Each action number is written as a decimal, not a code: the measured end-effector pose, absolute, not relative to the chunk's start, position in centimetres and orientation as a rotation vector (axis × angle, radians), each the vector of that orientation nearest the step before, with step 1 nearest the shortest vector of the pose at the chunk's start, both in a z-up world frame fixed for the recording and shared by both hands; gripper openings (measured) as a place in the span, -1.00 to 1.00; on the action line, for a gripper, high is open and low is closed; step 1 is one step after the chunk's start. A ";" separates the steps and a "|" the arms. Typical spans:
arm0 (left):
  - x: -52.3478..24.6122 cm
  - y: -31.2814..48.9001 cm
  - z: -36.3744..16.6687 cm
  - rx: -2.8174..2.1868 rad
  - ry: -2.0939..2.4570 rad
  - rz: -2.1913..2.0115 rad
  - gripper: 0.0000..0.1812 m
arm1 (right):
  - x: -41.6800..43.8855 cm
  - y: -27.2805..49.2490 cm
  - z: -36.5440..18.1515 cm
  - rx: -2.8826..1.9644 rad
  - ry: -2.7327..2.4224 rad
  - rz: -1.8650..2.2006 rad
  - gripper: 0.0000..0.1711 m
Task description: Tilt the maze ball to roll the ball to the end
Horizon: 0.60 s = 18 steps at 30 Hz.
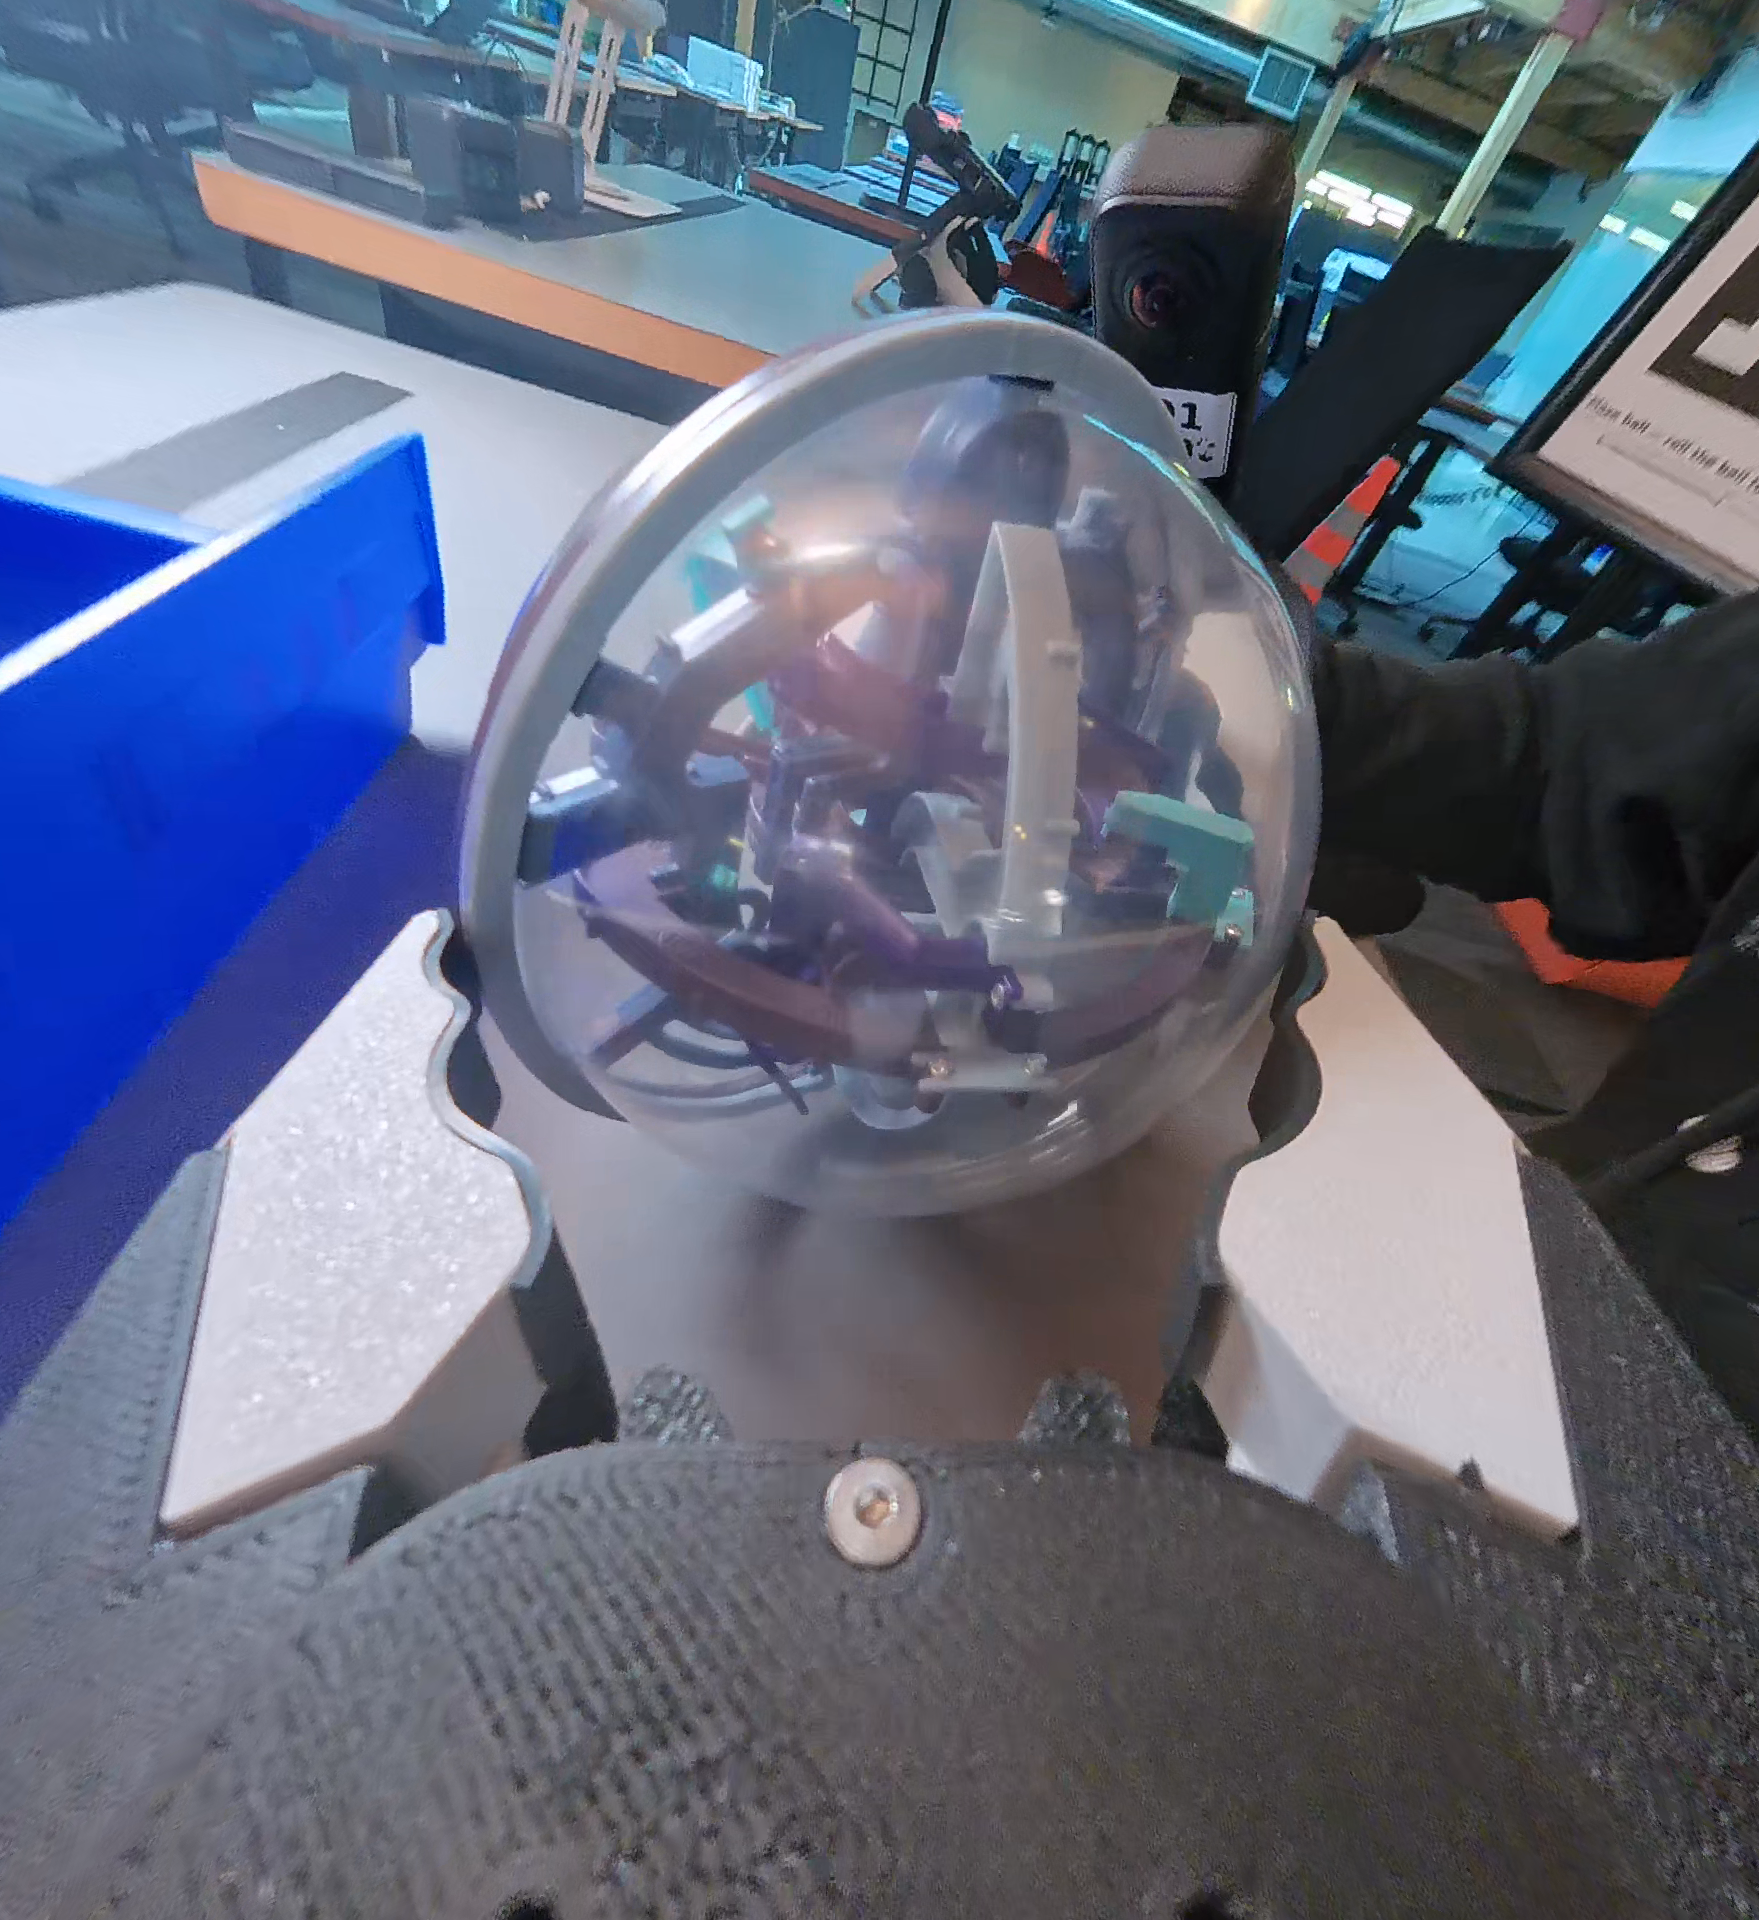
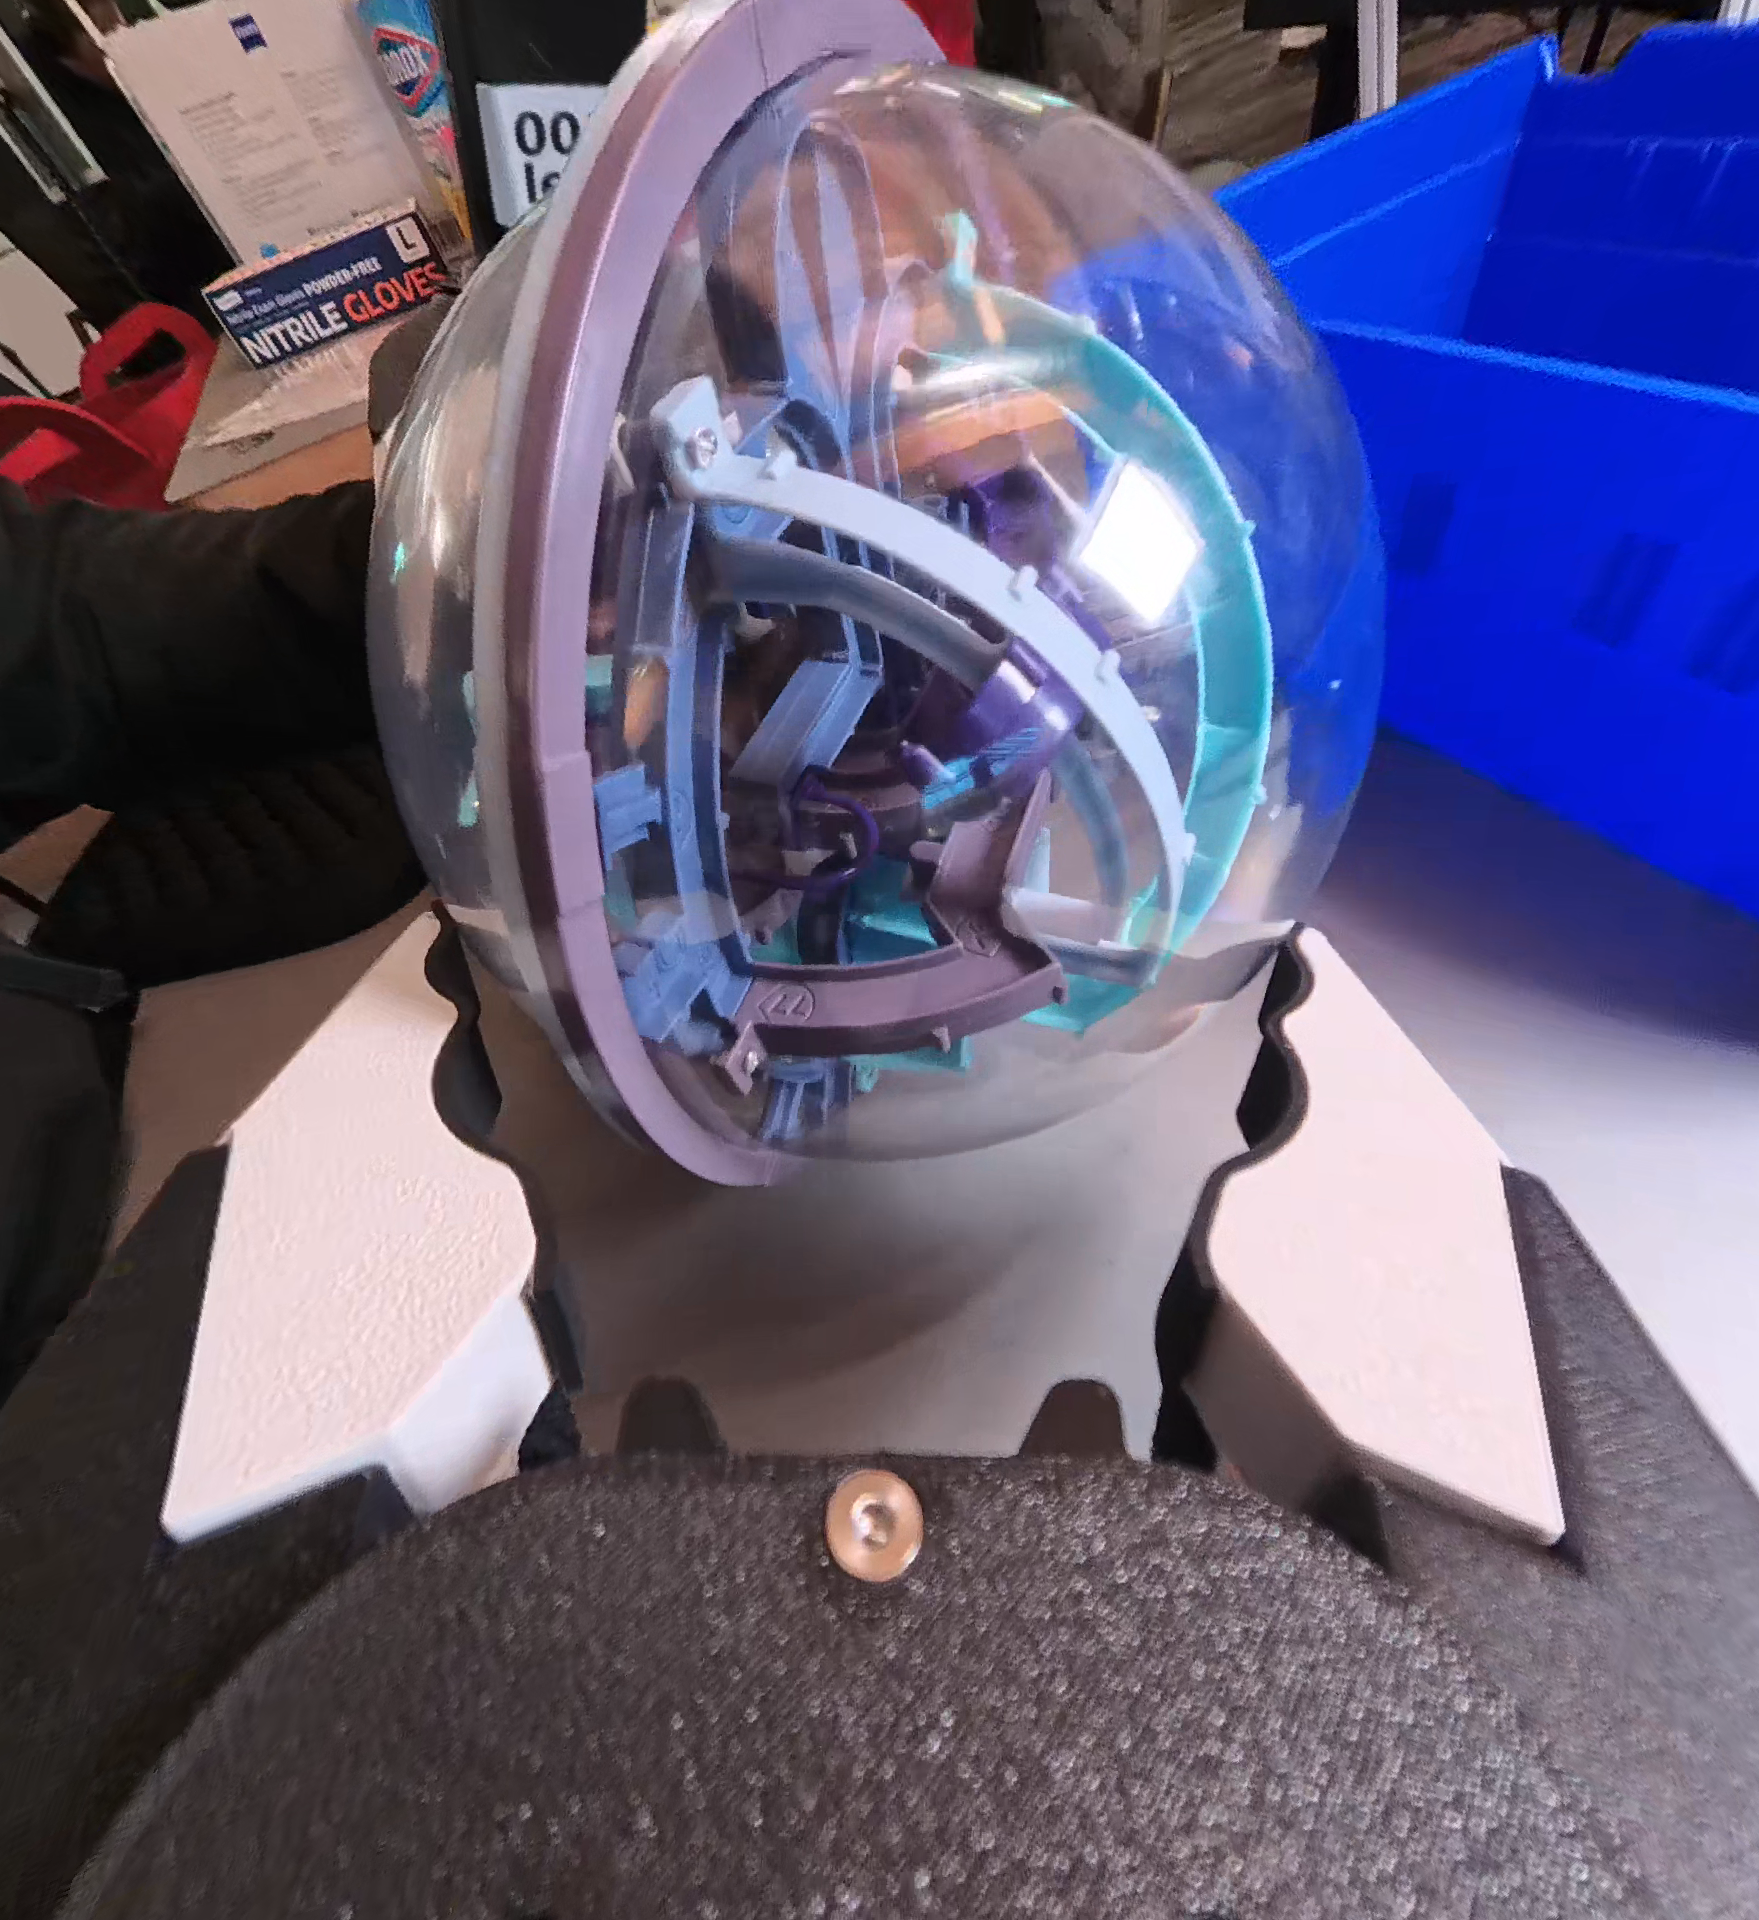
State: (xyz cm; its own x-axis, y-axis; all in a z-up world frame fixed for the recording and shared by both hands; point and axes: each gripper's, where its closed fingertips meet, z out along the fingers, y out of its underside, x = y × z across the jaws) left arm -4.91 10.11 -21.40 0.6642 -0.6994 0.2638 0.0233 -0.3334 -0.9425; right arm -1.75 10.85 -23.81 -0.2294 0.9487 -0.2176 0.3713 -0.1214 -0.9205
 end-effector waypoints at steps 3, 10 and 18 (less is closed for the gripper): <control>-5.0 10.0 -22.1 -1.817 0.489 -0.905 0.63 | -1.8 10.8 -23.9 -1.547 -1.594 1.379 0.69; -5.1 10.1 -20.9 -1.762 0.533 -0.799 0.63 | -1.7 10.2 -24.9 -1.559 -1.650 1.393 0.69; -4.2 9.2 -17.9 -1.615 0.688 -0.608 0.59 | -2.3 8.6 -26.4 -1.450 -1.763 1.332 0.68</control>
State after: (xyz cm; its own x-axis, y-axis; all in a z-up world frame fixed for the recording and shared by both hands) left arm -4.18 9.21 -17.88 0.6869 -0.7267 0.0100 -0.0992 -0.1073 -0.9893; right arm -2.34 8.55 -26.39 -0.3128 0.9284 -0.2003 0.4461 -0.0425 -0.8940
